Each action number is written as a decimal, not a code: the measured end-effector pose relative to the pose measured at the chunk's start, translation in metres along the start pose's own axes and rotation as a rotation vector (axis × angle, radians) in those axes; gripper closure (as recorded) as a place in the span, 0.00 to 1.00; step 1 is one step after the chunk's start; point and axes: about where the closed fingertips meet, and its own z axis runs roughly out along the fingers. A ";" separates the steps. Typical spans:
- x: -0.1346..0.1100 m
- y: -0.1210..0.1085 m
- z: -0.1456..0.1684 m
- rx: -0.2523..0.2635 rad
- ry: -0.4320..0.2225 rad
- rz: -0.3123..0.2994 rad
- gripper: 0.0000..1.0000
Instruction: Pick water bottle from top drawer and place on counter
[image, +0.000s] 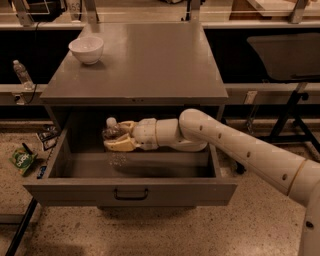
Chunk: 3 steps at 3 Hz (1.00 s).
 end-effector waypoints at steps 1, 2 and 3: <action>-0.032 0.007 -0.050 0.087 -0.015 -0.020 1.00; -0.064 0.008 -0.090 0.136 -0.002 -0.039 1.00; -0.107 -0.006 -0.129 0.189 0.017 -0.035 1.00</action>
Offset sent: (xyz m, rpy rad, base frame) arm -0.0237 -0.1250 0.1237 -0.0147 -0.0941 -0.1951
